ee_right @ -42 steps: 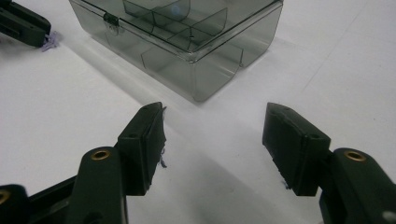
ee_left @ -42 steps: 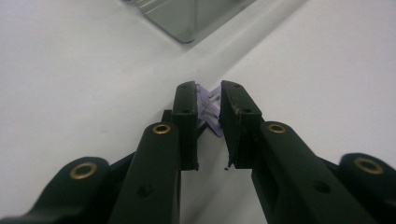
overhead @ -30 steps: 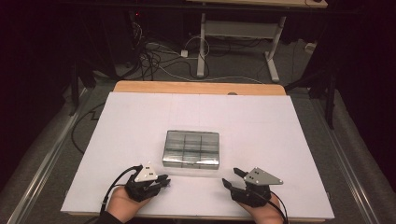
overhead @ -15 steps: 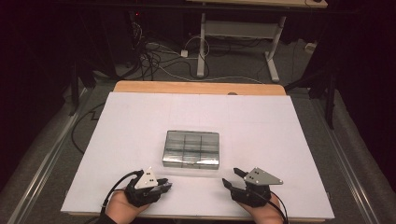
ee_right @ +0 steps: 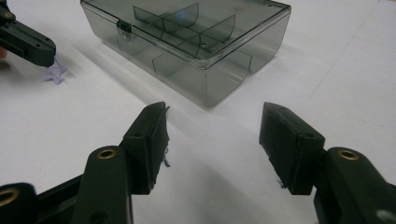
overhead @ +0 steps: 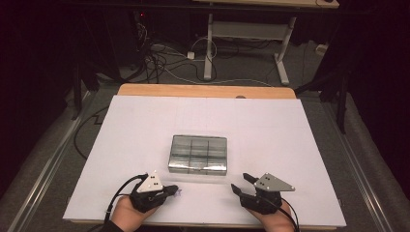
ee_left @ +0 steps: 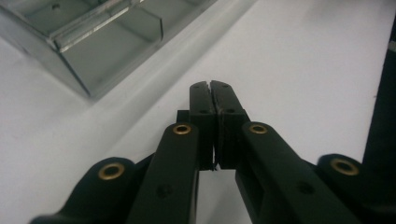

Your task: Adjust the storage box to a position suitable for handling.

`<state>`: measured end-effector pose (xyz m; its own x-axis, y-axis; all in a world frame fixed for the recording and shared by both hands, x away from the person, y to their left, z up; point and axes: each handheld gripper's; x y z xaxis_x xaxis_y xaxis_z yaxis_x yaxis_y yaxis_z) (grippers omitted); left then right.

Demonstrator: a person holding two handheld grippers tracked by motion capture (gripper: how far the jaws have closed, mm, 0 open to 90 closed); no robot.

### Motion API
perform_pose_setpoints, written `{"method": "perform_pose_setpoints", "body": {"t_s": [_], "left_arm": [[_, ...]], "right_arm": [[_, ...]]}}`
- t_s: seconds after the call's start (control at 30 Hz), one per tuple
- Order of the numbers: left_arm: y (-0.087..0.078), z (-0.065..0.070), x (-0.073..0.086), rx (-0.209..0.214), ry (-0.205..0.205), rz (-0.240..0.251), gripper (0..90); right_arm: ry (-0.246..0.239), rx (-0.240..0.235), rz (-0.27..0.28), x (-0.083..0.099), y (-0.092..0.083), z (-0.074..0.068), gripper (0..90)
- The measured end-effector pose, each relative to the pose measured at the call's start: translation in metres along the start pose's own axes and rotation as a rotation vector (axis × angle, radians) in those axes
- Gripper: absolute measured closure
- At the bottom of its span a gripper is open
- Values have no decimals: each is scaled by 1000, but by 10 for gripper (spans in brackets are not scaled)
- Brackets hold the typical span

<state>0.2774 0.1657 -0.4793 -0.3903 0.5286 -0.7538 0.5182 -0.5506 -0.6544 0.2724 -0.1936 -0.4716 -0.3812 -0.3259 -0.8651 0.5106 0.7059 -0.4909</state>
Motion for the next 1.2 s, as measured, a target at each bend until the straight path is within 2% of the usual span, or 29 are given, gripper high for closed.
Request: {"method": "perform_pose_setpoints", "body": {"t_s": [0.07,0.33,0.5,0.67,0.8,0.93,1.0,1.07,1.1,1.13,1.2], "left_arm": [[3,4,-2,11,22,-1,870],[11,16,-14,32,38,32,876],[29,27,-31,57,57,42,875],[51,38,-52,100,48,54,875],[68,49,-68,122,63,58,874],[84,60,-84,153,50,66,874],[92,67,-91,151,58,66,873],[98,72,-95,143,48,63,868],[99,72,-96,146,37,60,847],[99,72,-96,149,31,56,781],[96,70,-94,137,43,56,676]], "right_arm": [[1,0,1,0,0,0,429],[3,8,8,0,-2,1,428],[6,16,12,-1,-4,2,424],[20,39,19,1,-8,7,384],[42,64,33,2,-12,14,345],[56,90,47,3,-17,20,337],[60,96,50,4,-18,22,337],[64,99,53,4,-19,23,337],[64,98,53,4,-19,23,335],[64,97,52,5,-19,22,333],[59,92,53,5,-18,21,332]]}}
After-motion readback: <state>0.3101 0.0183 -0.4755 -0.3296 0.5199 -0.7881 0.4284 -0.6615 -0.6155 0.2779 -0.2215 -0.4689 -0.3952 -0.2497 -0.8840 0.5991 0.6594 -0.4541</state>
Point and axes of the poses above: each handheld gripper's, and its own axes: y roughly forward along the jaws, x roughly out of its underside, z roughly to its right, and after that the axes turned 11 degrees about -x, right-handed
